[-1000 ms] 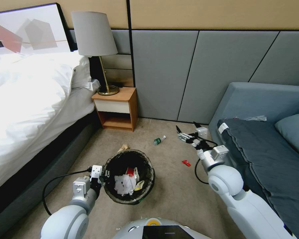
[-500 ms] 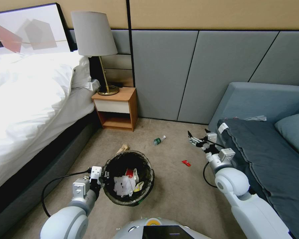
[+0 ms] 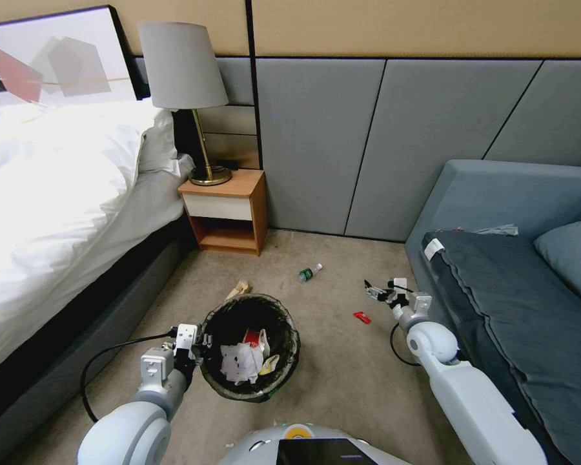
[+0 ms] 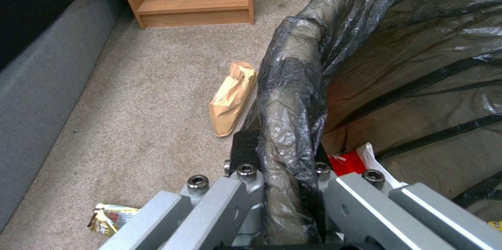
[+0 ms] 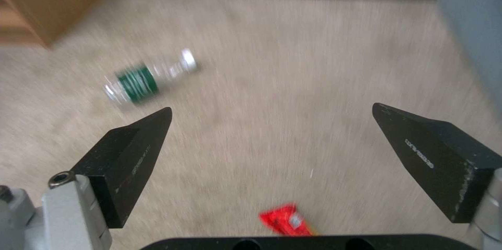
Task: Pick up the trash bin, then pick up the garbage from the floor and place it into the trash bin.
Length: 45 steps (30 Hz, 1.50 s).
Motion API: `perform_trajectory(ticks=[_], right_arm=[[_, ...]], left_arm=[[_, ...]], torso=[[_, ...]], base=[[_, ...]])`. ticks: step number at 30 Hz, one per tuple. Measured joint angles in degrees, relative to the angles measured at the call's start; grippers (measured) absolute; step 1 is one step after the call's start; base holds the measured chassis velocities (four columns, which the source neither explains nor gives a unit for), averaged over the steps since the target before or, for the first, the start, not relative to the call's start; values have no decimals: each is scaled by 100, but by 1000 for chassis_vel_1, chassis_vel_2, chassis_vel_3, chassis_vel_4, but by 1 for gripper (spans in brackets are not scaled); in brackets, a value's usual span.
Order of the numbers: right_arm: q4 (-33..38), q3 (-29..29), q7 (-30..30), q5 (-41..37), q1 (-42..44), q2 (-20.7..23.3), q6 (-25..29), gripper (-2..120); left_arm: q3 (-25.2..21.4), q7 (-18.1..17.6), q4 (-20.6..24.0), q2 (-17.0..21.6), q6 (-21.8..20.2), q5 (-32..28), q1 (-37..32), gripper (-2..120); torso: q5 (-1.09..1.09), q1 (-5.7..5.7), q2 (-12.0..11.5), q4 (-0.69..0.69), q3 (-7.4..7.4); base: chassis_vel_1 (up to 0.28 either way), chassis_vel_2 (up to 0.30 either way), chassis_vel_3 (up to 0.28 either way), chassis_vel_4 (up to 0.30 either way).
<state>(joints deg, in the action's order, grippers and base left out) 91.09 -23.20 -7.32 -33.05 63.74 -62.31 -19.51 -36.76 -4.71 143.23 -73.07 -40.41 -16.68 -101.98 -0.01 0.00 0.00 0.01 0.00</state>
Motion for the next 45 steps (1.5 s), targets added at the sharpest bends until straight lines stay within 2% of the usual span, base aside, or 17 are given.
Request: perform_trajectory(ticks=[1, 2, 5, 9, 13, 17, 24, 34, 45], right_arm=[[-374, 120, -11, 53, -168, -143, 67, 100], [-374, 120, -11, 53, -168, -143, 67, 100], [-1036, 339, -13, 246, -465, -445, 228, 100], [-1322, 440, -19, 332, -584, -594, 321, 100], [-2000, 617, -128, 520, -805, -908, 557, 100], [-2297, 701, -133, 666, -883, -1002, 738, 100], [-2995, 787, -133, 1161, -991, -1214, 1401, 100], [-3800, 880, -162, 1437, -1282, -1317, 2176, 100], [-4528, 988, -161, 1258, -1611, -1439, 2421, 100]], left_arm=[[4, 1, 0, 7, -1, -2, -2, 1], [4, 1, 0, 7, -1, -2, -2, 1], [1, 0, 0, 20, -3, -7, -13, 1], [2, -1, 0, 24, -3, -7, -12, 1], [16, 2, 0, 28, -3, -8, 17, 1], [13, 3, 0, 31, -3, -9, 18, 1], [-5, 6, 0, 45, -3, -23, 12, 1], [32, 18, 0, 29, -3, -23, 20, 1], [14, 22, 0, 48, -1, -15, -17, 1]], torso=[[2, 0, 0, -1, 0], [2, 0, 0, -1, 0], [0, 0, 0, 0, 0], [0, 0, 0, -1, 0], [1, 0, 0, 0, 0], [0, 0, 0, 0, 0], [1, 0, 0, -1, 0], [1, 0, 0, 0, 0], [1, 0, 0, 0, 0]], base=[[0, 0, 0, 0], [0, 0, 0, 0], [0, 0, 0, 0], [0, 0, 0, 0], [0, 0, 0, 0], [0, 0, 0, 0], [0, 0, 0, 0], [0, 0, 0, 0], [0, 0, 0, 0]])
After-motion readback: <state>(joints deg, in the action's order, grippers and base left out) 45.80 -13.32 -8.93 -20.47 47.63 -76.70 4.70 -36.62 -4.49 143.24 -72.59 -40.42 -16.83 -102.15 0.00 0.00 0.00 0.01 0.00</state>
